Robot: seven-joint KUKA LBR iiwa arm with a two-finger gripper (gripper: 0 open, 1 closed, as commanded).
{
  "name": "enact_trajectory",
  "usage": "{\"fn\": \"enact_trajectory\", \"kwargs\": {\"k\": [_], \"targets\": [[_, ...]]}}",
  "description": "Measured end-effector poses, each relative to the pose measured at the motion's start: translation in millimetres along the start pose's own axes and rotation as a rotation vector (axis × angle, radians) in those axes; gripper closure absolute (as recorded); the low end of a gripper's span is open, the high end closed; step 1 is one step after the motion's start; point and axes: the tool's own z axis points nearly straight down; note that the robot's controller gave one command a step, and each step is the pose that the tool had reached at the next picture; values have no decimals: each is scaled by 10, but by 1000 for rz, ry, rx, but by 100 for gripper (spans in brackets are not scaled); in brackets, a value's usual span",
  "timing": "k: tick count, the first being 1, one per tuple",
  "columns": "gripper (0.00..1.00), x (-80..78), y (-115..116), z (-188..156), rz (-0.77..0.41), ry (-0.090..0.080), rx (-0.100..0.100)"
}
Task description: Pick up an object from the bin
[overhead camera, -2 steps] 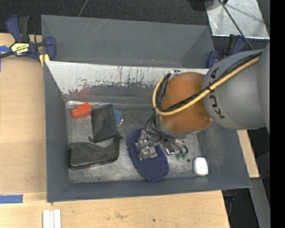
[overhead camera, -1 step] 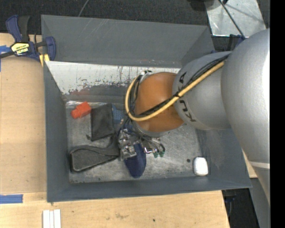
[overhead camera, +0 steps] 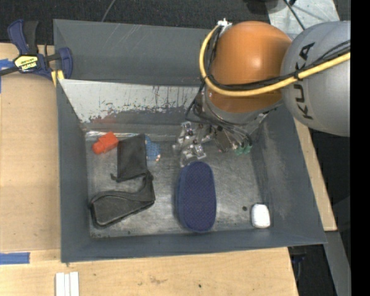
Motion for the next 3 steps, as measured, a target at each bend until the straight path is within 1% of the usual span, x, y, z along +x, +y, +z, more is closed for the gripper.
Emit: {"fn": "enact_trajectory", "kwargs": {"k": [1,2,3], "targets": [[100,112,33,1040,-30,17,-4],[0,90,30,992,-31,9,-3],[0,-393,479,1568,-103,3,5]]}}
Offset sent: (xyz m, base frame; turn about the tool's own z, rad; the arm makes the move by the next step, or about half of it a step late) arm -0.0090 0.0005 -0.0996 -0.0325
